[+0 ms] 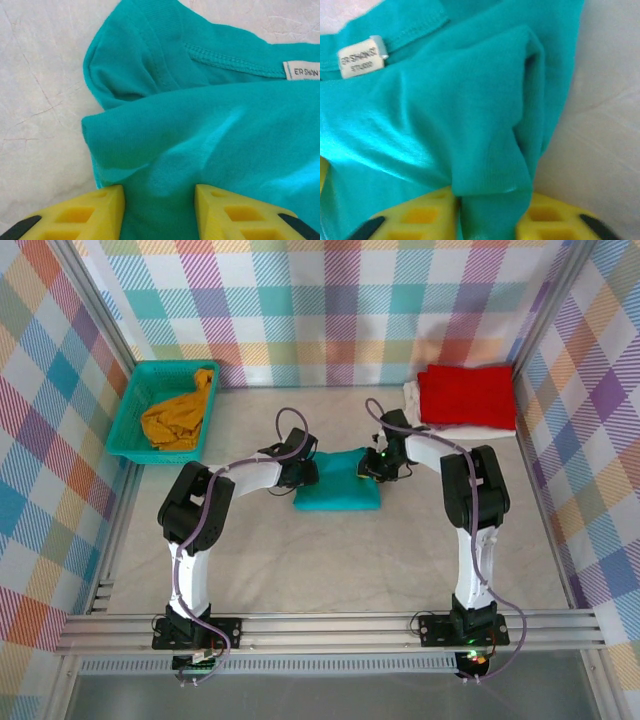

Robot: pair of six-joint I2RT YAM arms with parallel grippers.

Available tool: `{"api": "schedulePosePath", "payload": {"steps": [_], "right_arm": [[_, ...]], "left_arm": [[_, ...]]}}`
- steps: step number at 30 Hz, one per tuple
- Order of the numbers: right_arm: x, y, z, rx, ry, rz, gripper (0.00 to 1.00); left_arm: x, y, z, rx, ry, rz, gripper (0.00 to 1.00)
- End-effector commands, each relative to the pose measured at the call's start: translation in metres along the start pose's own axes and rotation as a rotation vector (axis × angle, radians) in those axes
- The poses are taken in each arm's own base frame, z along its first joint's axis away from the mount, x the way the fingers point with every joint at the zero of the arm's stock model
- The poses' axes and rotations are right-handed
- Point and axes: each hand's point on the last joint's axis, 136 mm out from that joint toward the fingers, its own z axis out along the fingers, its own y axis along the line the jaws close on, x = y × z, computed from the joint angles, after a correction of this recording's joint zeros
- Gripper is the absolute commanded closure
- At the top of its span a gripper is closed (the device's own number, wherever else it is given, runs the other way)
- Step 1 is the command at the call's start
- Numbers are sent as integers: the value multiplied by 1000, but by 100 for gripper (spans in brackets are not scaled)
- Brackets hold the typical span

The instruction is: Fold and stack the t-shirts

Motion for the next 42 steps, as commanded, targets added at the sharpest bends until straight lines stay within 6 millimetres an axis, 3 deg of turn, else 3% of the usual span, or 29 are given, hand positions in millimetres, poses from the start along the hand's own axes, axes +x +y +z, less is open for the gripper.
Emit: {"api": "schedulePosePath", "payload": {"steps": [1,4,9,14,16,19,25,29,35,38,42], "right_arm": [[19,16,23,-43,70,-4,92],[11,18,17,-50,43,9,100],[-11,9,-7,-57,-10,14,100],[-37,-9,-48,16,-81,-68,100],[-49,-14,-66,60,-110,-122,100],[-71,-22,-97,167,-163,-224,100],[-127,-32,-153,441,-291,-416,100],[-171,-36,-183,510,-388,-440,100],[-223,-52,-213,613,-463,-517,100],[-239,-57,-230,652,-507,-548,100],[-249,-54,-258,573,-595,-534,100]], "left_arm": [[15,14,9,-43,47,-6,58],[5,15,-2,-45,19,-10,57],[-20,23,-36,-50,-67,-43,50],[-44,37,-99,-70,-243,-90,45],[-48,36,-117,-54,-274,-85,43],[-49,25,-133,-1,-275,-23,48],[-43,18,-137,-8,-257,43,45],[-40,21,-137,-22,-251,54,46],[-33,20,-138,2,-242,61,47],[-29,10,-141,54,-241,91,46],[-29,-7,-153,119,-264,160,43]]}}
